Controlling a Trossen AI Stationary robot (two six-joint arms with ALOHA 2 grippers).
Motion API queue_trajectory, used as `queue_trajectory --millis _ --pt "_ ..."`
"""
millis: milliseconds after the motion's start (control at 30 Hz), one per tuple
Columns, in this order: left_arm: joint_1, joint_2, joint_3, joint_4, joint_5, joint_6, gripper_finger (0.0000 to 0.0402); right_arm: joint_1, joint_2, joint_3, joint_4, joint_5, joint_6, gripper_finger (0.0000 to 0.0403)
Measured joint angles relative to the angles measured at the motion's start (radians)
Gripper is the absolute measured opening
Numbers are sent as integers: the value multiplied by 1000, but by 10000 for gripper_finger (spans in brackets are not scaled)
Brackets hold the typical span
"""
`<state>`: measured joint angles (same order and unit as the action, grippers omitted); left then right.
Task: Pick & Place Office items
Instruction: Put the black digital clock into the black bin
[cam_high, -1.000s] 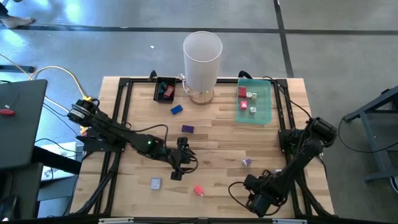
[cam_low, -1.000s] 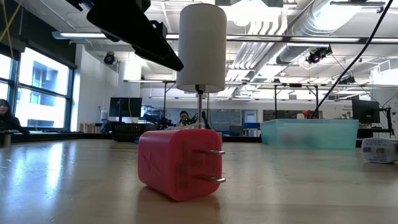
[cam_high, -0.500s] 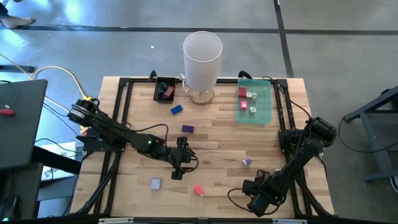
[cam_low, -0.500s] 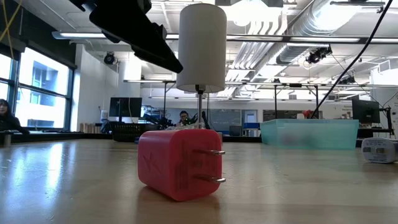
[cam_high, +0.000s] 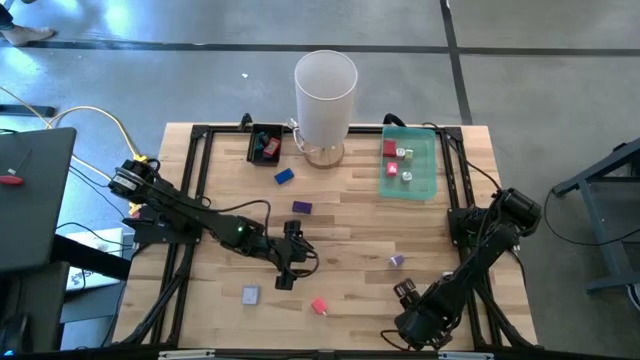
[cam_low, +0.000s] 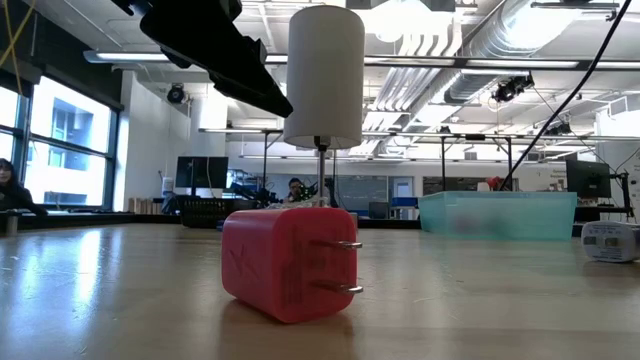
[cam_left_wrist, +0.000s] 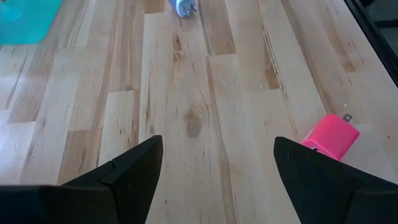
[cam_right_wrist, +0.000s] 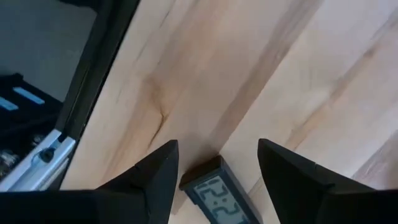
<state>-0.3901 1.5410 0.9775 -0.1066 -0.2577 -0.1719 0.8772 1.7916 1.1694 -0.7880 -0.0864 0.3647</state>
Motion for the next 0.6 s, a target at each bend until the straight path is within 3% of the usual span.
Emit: queue_trajectory --millis 600 --pt "0 0 0 0 0 0 299 0 0 0 -14 -32 -95 206"
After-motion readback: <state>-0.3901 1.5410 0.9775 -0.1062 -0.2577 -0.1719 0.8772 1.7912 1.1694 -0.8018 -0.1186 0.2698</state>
